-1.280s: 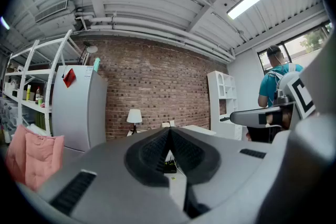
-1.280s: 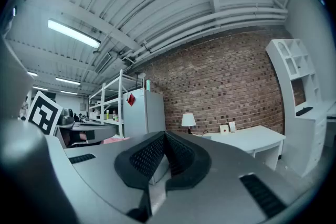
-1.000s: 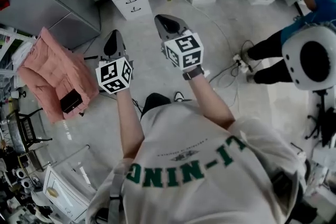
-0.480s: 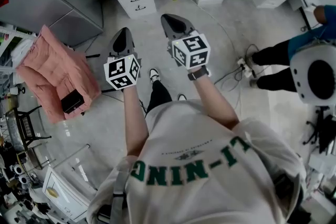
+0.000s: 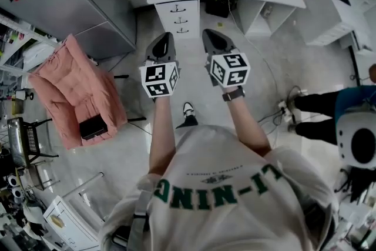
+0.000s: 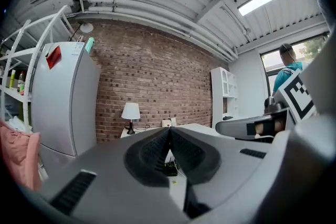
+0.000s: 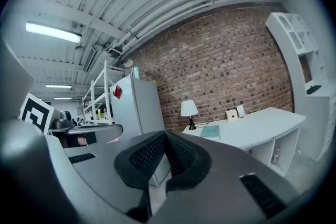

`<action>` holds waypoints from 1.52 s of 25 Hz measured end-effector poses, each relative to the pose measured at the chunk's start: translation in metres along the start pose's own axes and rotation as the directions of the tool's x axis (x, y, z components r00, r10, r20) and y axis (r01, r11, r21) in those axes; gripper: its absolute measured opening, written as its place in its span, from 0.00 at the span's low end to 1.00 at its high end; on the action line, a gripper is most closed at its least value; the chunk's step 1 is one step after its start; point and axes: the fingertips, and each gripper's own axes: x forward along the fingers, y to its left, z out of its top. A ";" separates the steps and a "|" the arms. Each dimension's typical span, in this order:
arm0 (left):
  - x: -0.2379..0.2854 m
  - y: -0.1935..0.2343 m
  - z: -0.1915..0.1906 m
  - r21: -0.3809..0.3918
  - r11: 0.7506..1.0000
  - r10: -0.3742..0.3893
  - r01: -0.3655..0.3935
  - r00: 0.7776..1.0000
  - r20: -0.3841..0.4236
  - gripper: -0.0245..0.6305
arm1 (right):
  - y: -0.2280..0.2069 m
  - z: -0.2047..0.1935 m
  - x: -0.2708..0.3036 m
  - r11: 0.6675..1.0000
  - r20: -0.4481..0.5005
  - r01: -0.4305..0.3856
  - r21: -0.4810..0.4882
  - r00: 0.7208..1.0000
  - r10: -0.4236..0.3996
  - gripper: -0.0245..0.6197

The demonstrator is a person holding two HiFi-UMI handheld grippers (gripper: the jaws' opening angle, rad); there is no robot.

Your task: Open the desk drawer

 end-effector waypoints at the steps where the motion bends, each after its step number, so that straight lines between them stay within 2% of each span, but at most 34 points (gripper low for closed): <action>1: 0.009 0.007 -0.003 -0.001 1.000 -0.007 0.007 1.000 -0.008 0.04 | -0.001 -0.005 0.012 1.000 -0.013 0.003 0.002 1.000 -0.003 0.04; 5: 0.036 0.038 -0.020 -0.018 0.999 -0.033 0.033 0.999 -0.041 0.04 | -0.003 -0.019 0.052 1.000 -0.043 0.027 0.006 0.999 -0.027 0.04; 9: 0.060 0.059 -0.037 -0.038 0.996 -0.086 0.084 0.994 -0.060 0.04 | -0.017 -0.029 0.081 0.993 -0.044 0.104 0.049 0.994 -0.102 0.04; 13: 0.077 0.079 -0.065 -0.074 0.994 -0.088 0.081 0.992 -0.090 0.04 | -0.033 -0.047 0.104 0.988 -0.085 0.143 0.053 0.987 -0.138 0.04; 18: 0.105 0.100 -0.089 -0.109 0.992 -0.074 0.059 0.988 -0.136 0.04 | -0.047 -0.073 0.131 0.991 -0.182 0.134 0.031 0.975 -0.126 0.04; 25: 0.163 0.125 -0.117 -0.132 0.991 -0.046 0.019 0.977 -0.207 0.04 | -0.071 -0.096 0.192 0.997 -0.265 0.070 0.022 0.962 -0.061 0.04; 32: 0.228 0.142 -0.144 -0.157 0.988 -0.038 -0.006 0.962 -0.272 0.04 | -0.110 -0.115 0.248 0.994 -0.344 0.082 0.077 0.938 -0.050 0.04; 38: 0.274 0.158 -0.178 -0.220 0.974 -0.019 -0.052 0.951 -0.310 0.04 | -0.139 -0.125 0.284 0.986 -0.374 0.084 0.141 0.927 -0.025 0.04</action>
